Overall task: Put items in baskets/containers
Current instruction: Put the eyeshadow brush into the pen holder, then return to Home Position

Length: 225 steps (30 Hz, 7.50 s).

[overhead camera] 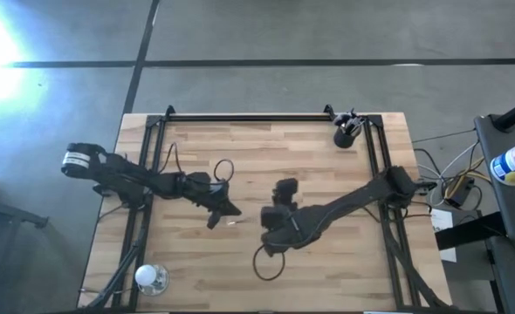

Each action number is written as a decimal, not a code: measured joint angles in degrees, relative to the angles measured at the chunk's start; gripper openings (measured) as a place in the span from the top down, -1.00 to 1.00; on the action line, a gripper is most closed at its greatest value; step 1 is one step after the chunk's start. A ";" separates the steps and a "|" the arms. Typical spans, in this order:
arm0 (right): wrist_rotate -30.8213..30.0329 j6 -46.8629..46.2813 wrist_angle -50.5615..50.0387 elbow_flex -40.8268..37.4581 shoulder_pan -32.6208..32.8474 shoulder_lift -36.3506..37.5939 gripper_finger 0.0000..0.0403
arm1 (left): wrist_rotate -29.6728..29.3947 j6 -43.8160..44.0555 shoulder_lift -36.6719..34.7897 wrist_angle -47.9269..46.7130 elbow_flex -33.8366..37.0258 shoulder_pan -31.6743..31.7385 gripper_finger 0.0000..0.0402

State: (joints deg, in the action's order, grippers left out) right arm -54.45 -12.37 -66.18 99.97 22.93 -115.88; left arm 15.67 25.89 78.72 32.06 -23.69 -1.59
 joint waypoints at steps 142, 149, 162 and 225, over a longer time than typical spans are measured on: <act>30.49 -0.18 102.25 -36.82 -13.45 8.88 0.69 | -16.23 -17.61 3.89 30.27 6.35 -2.88 0.94; 25.65 2.06 102.43 -37.78 -13.41 9.73 0.94 | -19.21 -16.42 3.85 29.86 6.48 -2.88 0.66; -2.52 0.56 78.91 -50.52 -14.55 37.94 0.95 | -22.29 -19.88 -7.57 29.12 14.25 0.11 0.40; 18.48 -5.08 58.79 -72.72 -56.88 65.93 0.65 | -24.84 -23.34 -58.83 -10.63 23.26 12.75 1.00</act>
State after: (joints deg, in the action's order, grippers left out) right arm -35.97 -17.45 -7.39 27.25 -33.95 -49.95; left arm -9.17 2.55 19.89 21.43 -0.43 11.16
